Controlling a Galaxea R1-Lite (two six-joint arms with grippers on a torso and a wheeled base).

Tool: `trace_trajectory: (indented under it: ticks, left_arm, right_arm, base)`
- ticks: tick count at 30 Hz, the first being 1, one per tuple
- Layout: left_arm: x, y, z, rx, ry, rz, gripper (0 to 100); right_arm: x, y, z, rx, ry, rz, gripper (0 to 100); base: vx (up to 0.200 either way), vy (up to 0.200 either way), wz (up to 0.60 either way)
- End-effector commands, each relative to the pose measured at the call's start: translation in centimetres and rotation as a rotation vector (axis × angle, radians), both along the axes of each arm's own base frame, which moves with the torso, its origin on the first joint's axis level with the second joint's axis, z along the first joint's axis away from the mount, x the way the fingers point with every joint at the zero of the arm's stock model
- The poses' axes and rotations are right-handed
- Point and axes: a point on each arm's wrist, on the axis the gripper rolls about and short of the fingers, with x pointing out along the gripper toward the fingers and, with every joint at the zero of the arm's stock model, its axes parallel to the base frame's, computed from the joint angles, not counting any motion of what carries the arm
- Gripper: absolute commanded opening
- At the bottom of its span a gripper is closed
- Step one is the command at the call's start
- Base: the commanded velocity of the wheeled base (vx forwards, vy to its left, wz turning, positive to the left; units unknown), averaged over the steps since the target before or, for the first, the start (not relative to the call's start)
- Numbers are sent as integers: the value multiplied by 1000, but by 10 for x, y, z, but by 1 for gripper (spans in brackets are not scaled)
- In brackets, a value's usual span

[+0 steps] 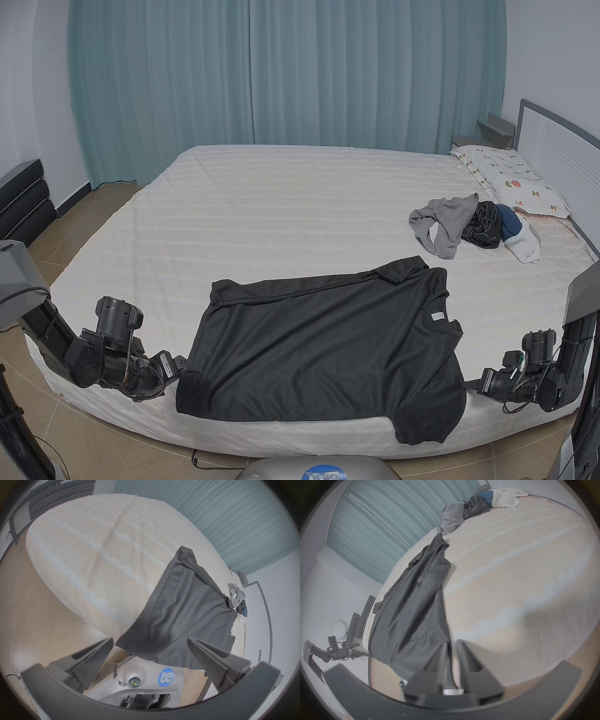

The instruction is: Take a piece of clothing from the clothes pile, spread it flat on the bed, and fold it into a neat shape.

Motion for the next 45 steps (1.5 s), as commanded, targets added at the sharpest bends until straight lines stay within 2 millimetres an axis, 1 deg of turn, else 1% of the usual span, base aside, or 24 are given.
trace_trajectory:
  ticks: [1, 4, 12, 16, 19, 22, 24, 25, 27, 29, 31, 32, 33, 37, 39, 40, 42, 45]
  left_arm:
    - [1, 1, -5, 2, 16, 3, 100]
    - [1, 1, -5, 2, 18, 3, 100]
    - [-1, 0, -6, 3, 25, -1, 100]
    - [-1, -1, -7, 4, 28, -3, 100]
    - [-2, 0, -8, 5, 36, -3, 100]
    - [-2, -1, -9, 5, 37, -4, 100]
    - [-1, -1, -8, 5, 34, -4, 100]
    - [-1, -1, -9, 5, 36, -4, 100]
    - [-1, -1, -10, 5, 39, -4, 100]
    - [-1, -1, -10, 3, 39, -4, 100]
    - [-1, -1, -10, 5, 41, -3, 100]
    - [-2, -1, -10, 4, 43, -4, 100]
    - [-3, -1, -10, 4, 44, -4, 100]
    - [-2, -1, -12, 4, 52, -5, 100]
    - [-1, -1, -15, 6, 59, -4, 100]
    - [-1, -1, -15, 6, 59, -4, 100]
    - [-1, -1, -15, 6, 58, -2, 100]
    - [0, -1, -14, 6, 56, -2, 100]
  right_arm:
    - [-9, -4, -1, -3, 28, -14, 0]
    - [-21, -6, 7, -16, 26, -14, 0]
    - [-36, -10, 20, -50, 5, -8, 0]
    - [-46, -7, 17, -78, 36, 38, 0]
    - [-46, -8, 15, -88, 37, 47, 0]
    - [-33, -10, 19, -72, -27, 32, 0]
    - [-29, -8, 20, -52, -42, 29, 0]
    - [-27, -6, 20, -31, -44, 32, 100]
    - [-23, -2, 18, -14, -45, 49, 100]
    - [-13, 1, 12, 0, -44, 59, 100]
    - [-13, 1, 11, 1, -42, 59, 100]
    - [-2, 3, 2, 15, -35, 55, 100]
    - [4, 2, -1, 32, -35, 39, 100]
    - [20, 3, -4, 80, -55, -1, 100]
    - [23, 5, -7, 81, -50, 5, 100]
    - [23, 5, -7, 81, -49, 5, 0]
    - [23, 6, -12, 80, -35, 6, 0]
    - [19, 6, -13, 79, -17, 5, 0]
  base:
    - [0, 0, 0]
    - [0, 0, 0]
    - [0, 0, 0]
    - [0, 0, 0]
    - [0, 0, 0]
    - [0, 0, 0]
    - [0, 0, 0]
    - [0, 0, 0]
    - [0, 0, 0]
    - [0, 0, 0]
    - [0, 0, 0]
    - [0, 0, 0]
    - [0, 0, 0]
    - [0, 0, 0]
    - [0, 0, 0]
    - [0, 0, 0]
    - [0, 0, 0]
    - [0, 0, 0]
